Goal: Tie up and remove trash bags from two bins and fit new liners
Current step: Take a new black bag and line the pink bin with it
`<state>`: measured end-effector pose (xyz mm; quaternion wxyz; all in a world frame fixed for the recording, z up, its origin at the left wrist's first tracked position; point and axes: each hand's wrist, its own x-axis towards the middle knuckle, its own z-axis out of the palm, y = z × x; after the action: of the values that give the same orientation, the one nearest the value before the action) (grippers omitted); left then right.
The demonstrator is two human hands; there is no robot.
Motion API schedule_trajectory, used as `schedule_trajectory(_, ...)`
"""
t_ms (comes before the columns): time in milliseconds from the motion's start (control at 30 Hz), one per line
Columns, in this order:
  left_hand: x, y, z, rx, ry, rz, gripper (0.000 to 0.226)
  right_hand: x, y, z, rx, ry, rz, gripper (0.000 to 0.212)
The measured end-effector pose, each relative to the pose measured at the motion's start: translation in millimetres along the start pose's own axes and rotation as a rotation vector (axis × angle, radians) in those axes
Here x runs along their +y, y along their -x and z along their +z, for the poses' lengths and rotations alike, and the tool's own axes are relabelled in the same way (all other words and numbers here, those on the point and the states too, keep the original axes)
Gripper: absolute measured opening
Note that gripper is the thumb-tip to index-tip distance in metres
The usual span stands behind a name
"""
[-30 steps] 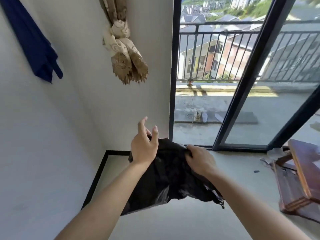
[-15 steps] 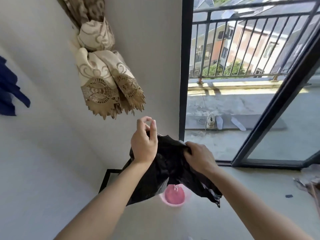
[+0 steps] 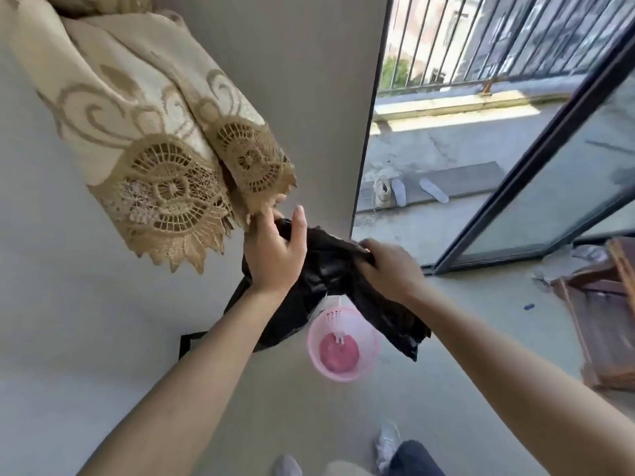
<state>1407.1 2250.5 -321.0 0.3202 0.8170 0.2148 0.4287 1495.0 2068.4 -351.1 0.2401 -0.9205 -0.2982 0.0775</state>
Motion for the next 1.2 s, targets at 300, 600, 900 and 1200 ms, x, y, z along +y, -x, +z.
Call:
schedule_trajectory(300,-135,110,69,-0.435,-0.206,-0.222,0.051,101,-6,124,-0.117,0.074,0.184,0.055)
schedule_trajectory(600,-259,273,167,-0.538,-0.501,-0.810,0.055,259,37,276,-0.301,0.306,0.508,0.063)
schedule_trajectory(900,-297,367,222,-0.861,-0.132,-1.172,0.041,295,73,368,-0.470,-0.158,0.532,0.039)
schedule_trajectory(1200,-383,398,287,-1.068,-0.182,-0.874,0.048,320,23,504,-0.501,-0.235,0.428,0.017)
